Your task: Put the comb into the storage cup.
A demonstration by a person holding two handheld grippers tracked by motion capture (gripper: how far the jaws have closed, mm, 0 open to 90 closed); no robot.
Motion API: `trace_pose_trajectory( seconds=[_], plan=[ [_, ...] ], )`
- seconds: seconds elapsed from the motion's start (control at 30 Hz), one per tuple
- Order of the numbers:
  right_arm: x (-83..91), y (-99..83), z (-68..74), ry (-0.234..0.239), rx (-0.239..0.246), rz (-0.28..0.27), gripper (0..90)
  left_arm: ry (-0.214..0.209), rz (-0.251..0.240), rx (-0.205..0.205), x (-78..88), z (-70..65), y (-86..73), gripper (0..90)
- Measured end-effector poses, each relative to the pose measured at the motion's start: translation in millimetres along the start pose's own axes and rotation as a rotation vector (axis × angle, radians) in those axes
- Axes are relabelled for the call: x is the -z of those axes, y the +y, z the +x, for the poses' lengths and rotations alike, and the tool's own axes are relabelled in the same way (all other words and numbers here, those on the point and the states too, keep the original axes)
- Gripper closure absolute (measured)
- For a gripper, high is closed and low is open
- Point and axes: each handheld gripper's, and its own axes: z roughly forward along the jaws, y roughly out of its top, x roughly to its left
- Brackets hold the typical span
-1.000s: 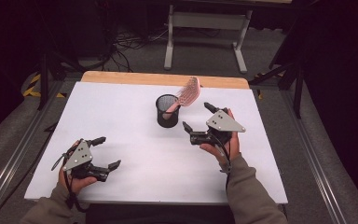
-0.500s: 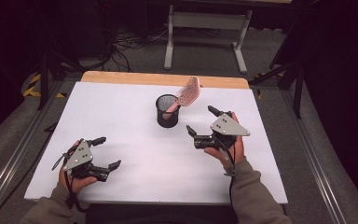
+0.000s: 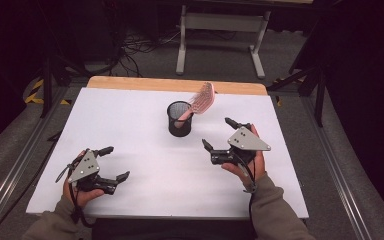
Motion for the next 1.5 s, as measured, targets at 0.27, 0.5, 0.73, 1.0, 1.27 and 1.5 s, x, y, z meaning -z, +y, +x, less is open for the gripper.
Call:
trace_pose_trajectory(
  seconds=[0.27,0.5,0.73,1.0,1.27,1.5],
  plan=[
    [5.8,-3.0,0.9,-0.001,0.008,0.01,7.2,-0.001,-0.001,-0.003,0.5,-0.3,0.1,5.3],
    [11.1,-8.9,0.0,0.005,0.023,0.022,7.1,-0.004,0.0,0.003,0.2,0.2,-0.3,5.3],
    [17.1,-16.1,0.3,0.004,0.033,0.03,6.9,-0.005,-0.001,0.003,0.4,0.1,-0.3,5.3],
    [27.0,-24.6,-3.3,-0.008,0.031,0.04,7.1,-0.002,-0.003,0.002,0.8,0.2,-0.1,5.3],
    [37.7,-37.8,-6.4,-0.011,0.02,0.052,7.0,0.001,0.0,-0.001,1.0,0.0,0.3,5.3],
    [44.8,-52.6,-8.0,-0.045,0.007,0.05,7.4,0.003,0.0,-0.002,0.9,-0.7,0.8,5.3]
  ],
)
